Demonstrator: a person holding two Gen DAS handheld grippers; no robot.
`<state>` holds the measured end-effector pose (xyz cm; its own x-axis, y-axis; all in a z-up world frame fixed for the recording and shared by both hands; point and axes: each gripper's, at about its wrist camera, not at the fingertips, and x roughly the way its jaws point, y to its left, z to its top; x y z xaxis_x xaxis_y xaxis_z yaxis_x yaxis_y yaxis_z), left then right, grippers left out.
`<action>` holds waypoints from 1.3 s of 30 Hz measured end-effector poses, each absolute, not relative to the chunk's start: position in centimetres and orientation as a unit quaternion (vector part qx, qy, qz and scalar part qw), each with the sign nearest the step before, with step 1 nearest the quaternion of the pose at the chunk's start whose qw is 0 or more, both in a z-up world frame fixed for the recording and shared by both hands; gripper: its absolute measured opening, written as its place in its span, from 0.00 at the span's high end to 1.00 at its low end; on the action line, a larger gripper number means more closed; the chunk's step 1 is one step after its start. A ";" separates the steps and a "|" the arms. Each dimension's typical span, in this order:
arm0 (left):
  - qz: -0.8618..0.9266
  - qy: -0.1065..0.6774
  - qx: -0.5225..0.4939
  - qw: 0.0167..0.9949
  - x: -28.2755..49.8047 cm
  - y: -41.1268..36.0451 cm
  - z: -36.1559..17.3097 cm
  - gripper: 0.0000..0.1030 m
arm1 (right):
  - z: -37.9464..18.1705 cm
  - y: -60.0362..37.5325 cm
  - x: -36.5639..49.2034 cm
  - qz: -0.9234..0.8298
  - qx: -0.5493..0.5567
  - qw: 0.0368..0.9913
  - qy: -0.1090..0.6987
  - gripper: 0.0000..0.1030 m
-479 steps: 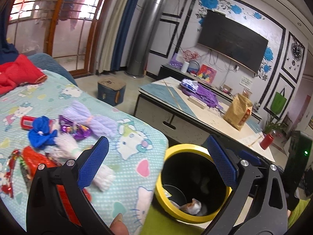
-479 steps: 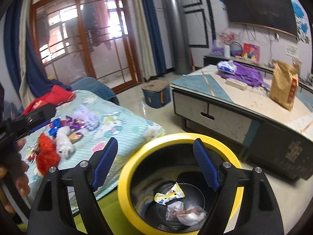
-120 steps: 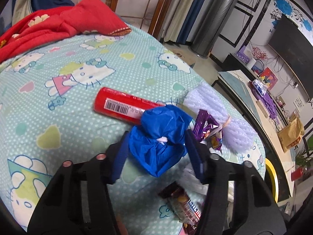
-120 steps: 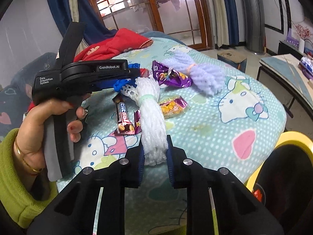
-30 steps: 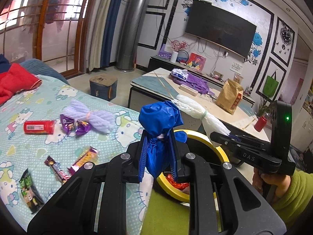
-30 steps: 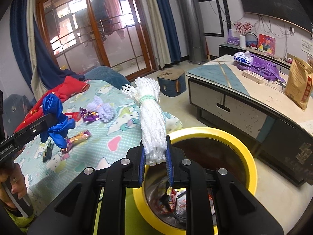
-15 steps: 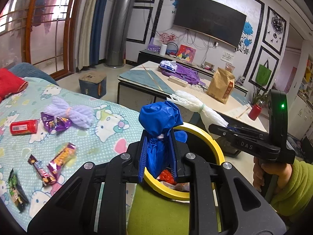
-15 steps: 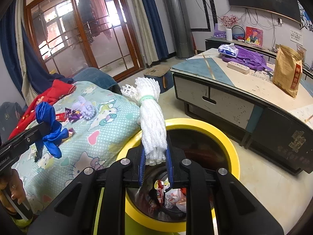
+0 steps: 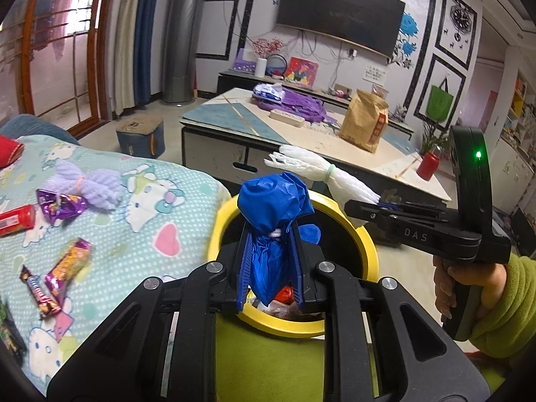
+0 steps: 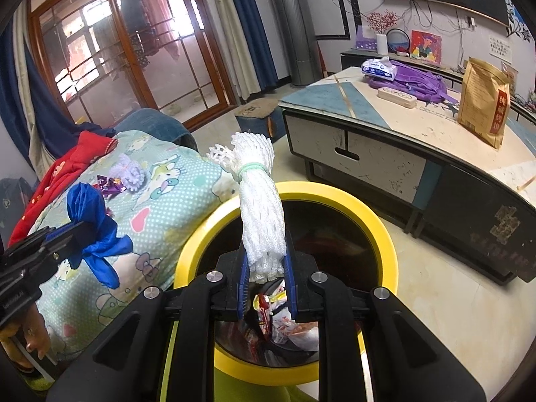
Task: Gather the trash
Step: 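Lower both held items into the bin and open both grippers, then move both tools back over the trash on the bed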
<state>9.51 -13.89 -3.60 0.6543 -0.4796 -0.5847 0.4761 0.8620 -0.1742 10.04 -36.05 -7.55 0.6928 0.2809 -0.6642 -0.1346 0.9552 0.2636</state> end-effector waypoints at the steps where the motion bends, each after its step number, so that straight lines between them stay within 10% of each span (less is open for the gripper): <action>1: -0.266 0.324 0.001 0.908 9.6 -14.3 -3.8 0.86 | -7.7 -36.2 10.1 0.112 0.098 0.914 0.378 0.83; 30: -0.292 0.374 0.022 0.880 12.1 -18.3 -7.6 0.83 | -11.8 -39.9 11.9 0.056 0.176 0.879 0.440 0.76; 39: -0.276 0.370 -0.006 0.887 12.6 -17.2 -7.3 0.23 | -11.7 -40.4 11.9 0.049 0.184 0.880 0.435 0.65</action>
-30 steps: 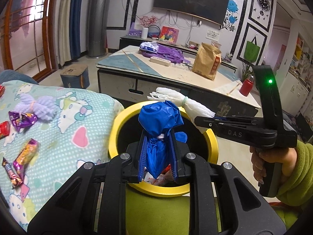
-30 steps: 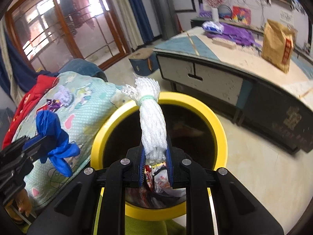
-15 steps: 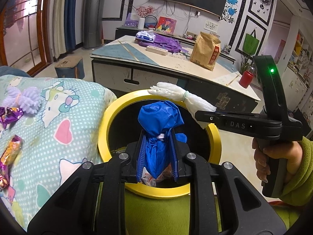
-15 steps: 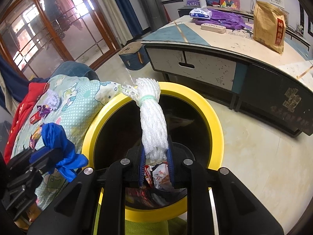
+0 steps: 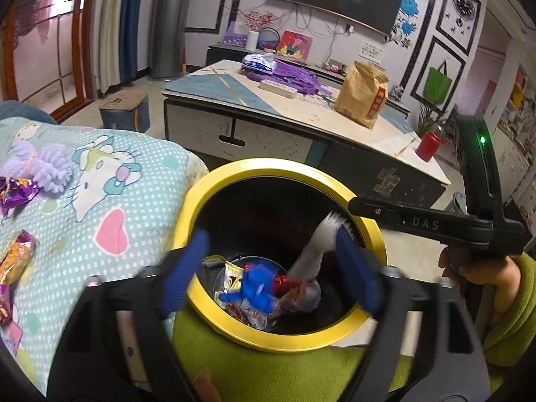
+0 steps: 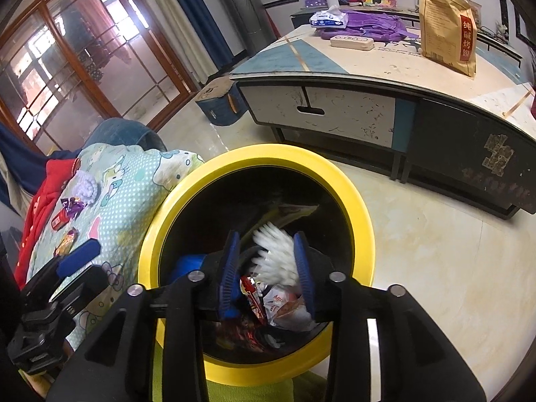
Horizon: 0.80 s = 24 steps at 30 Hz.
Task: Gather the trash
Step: 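Move both tools back over the trash on the bed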
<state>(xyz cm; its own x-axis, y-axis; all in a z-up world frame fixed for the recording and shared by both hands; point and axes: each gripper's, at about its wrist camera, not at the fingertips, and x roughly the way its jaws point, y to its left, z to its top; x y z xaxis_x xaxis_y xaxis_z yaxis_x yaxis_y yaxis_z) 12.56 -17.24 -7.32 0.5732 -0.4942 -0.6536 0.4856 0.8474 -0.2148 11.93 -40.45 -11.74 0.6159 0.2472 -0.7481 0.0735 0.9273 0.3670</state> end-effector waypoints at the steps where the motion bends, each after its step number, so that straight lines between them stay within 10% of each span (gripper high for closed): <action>1: -0.275 0.370 -0.010 0.887 12.6 -17.0 -7.3 0.21 | -11.7 -40.4 11.9 0.050 0.184 0.880 0.435 0.63; 24: -0.237 0.338 -0.027 0.910 11.5 -14.2 -5.1 0.11 | -8.8 -38.4 11.0 0.057 0.129 0.915 0.377 0.48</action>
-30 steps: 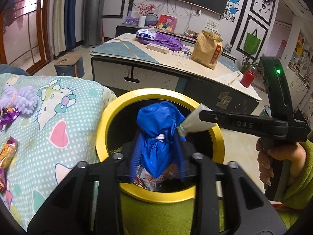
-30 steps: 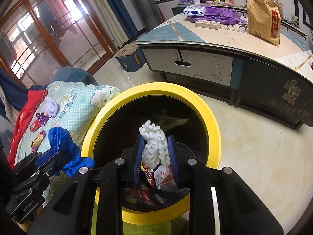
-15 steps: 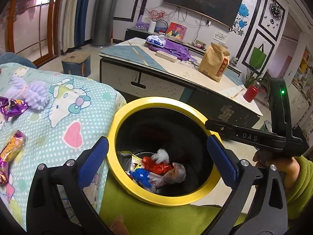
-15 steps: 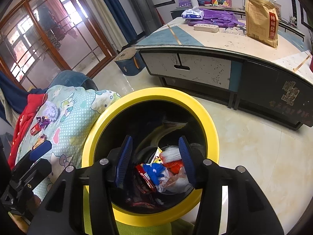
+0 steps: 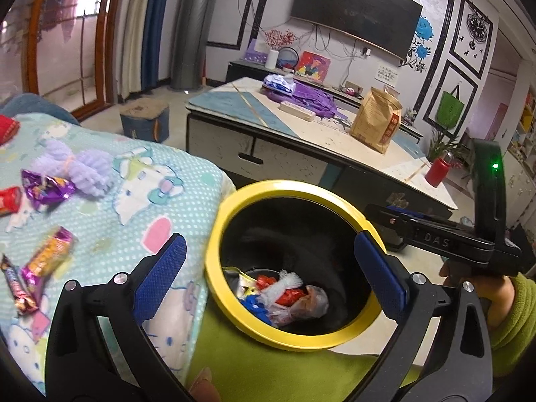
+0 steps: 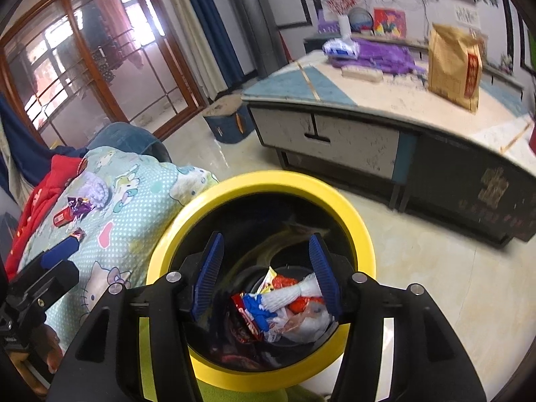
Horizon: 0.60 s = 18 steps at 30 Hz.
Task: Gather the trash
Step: 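Move both tools back over the trash on the bed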
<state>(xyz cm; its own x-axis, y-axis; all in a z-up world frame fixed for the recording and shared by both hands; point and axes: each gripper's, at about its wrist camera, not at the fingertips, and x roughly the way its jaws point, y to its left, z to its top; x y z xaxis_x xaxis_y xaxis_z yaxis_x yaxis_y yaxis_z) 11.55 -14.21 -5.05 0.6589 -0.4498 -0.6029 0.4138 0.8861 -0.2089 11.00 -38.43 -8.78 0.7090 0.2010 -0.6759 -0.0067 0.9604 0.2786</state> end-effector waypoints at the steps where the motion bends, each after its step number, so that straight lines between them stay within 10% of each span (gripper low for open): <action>1: -0.233 0.333 -0.024 0.913 11.4 -14.0 -4.8 0.11 | -8.5 -38.1 10.9 0.059 0.123 0.918 0.372 0.47; 18: -0.159 0.299 -0.043 0.940 10.7 -8.9 -2.9 0.11 | -5.4 -33.2 9.3 0.124 0.070 0.940 0.312 0.38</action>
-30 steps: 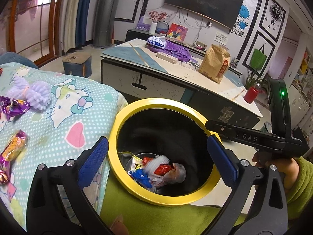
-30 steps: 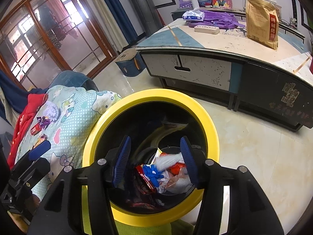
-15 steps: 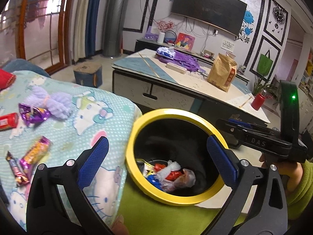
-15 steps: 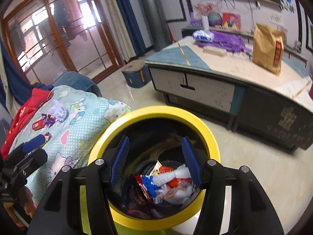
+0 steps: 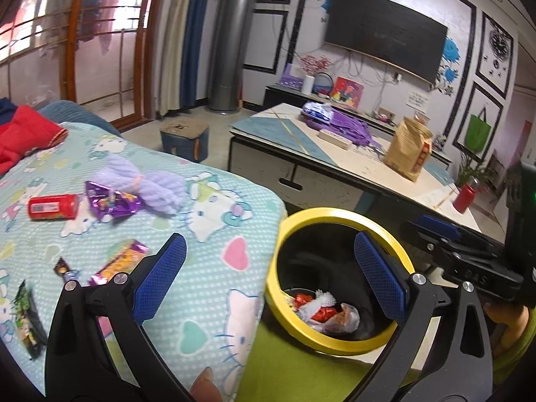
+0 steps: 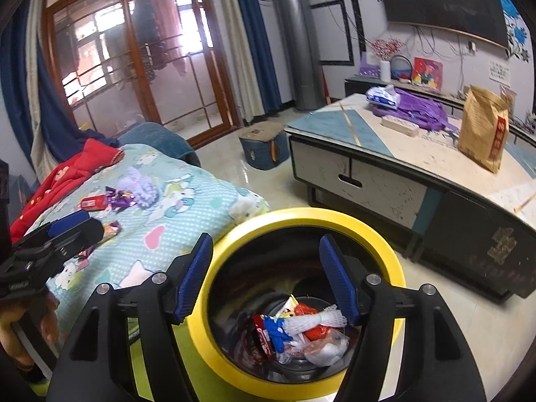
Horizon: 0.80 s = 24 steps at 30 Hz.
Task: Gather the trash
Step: 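Move both tools back over the trash on the bed, then lower the left gripper to the green snack packet while the right gripper approaches the lavender mesh bundle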
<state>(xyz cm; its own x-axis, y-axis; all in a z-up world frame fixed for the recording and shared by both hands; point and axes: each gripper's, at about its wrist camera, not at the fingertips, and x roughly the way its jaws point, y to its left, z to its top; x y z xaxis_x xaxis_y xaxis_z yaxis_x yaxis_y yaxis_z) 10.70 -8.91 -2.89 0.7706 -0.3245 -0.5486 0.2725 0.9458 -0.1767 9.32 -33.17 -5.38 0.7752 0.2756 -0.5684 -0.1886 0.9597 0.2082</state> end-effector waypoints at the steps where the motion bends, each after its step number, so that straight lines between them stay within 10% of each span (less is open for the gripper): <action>1: -0.154 0.298 -0.045 0.941 10.7 -8.6 -2.8 0.11 | -5.3 -32.9 9.3 0.129 0.067 0.940 0.310 0.38; 24: -0.068 0.275 -0.096 0.954 10.3 -1.0 -1.4 0.11 | -3.8 -24.6 9.0 0.219 0.010 0.928 0.300 0.32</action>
<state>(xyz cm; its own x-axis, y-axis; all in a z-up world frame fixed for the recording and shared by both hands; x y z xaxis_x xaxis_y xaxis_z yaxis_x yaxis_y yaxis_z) 10.29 -0.96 -1.45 0.8392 -0.1829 -0.5120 0.0770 0.9722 -0.2211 8.98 -24.64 -3.78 0.7239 0.4136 -0.5522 -0.4011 0.9035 0.1509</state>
